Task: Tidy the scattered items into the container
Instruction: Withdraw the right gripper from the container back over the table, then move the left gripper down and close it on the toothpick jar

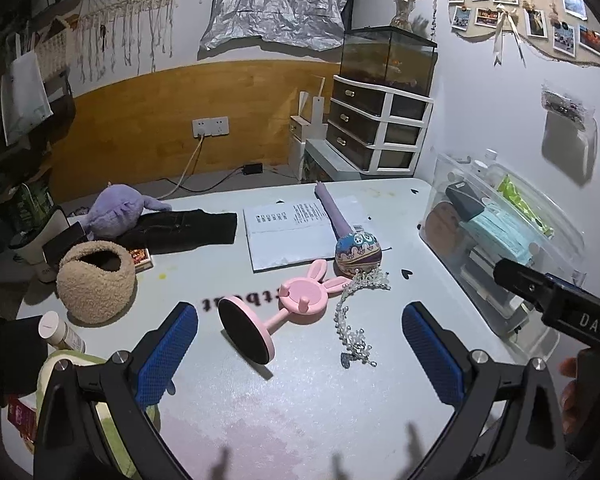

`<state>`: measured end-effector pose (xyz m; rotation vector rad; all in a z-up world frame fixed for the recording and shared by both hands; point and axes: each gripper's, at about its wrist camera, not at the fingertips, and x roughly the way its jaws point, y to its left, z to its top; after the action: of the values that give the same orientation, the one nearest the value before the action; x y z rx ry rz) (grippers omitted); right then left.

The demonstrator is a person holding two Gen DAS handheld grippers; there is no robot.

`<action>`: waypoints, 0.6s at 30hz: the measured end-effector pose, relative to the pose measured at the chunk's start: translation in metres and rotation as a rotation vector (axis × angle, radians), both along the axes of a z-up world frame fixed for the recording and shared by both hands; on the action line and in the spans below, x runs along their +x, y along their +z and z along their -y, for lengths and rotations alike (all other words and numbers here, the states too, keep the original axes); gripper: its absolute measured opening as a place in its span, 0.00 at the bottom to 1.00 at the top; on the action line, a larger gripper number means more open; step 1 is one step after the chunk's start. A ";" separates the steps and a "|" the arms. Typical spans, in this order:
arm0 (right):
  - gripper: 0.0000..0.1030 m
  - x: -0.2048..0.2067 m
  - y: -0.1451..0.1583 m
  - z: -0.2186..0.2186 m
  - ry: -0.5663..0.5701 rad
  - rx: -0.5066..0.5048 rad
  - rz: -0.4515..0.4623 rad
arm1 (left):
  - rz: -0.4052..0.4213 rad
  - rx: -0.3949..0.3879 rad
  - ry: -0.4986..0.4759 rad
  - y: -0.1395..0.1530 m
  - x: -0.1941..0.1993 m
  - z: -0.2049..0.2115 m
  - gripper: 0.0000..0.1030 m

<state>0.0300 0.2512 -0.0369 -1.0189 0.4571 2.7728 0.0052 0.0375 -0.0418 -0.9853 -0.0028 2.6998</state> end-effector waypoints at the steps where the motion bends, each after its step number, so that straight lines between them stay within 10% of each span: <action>1: 1.00 -0.001 0.000 0.001 0.001 -0.003 -0.001 | 0.005 0.008 0.007 0.000 -0.002 0.004 1.00; 13: 1.00 -0.029 -0.008 0.016 0.040 -0.020 0.044 | 0.069 0.077 0.286 -0.013 -0.040 0.086 0.98; 18: 1.00 -0.041 -0.011 0.021 0.051 -0.017 0.058 | 0.074 -0.027 0.448 -0.026 -0.059 0.138 0.97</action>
<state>-0.0111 0.2299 -0.0484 -1.1268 0.4535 2.7793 -0.0533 -0.1003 -0.0678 -1.2162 -0.2282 3.0639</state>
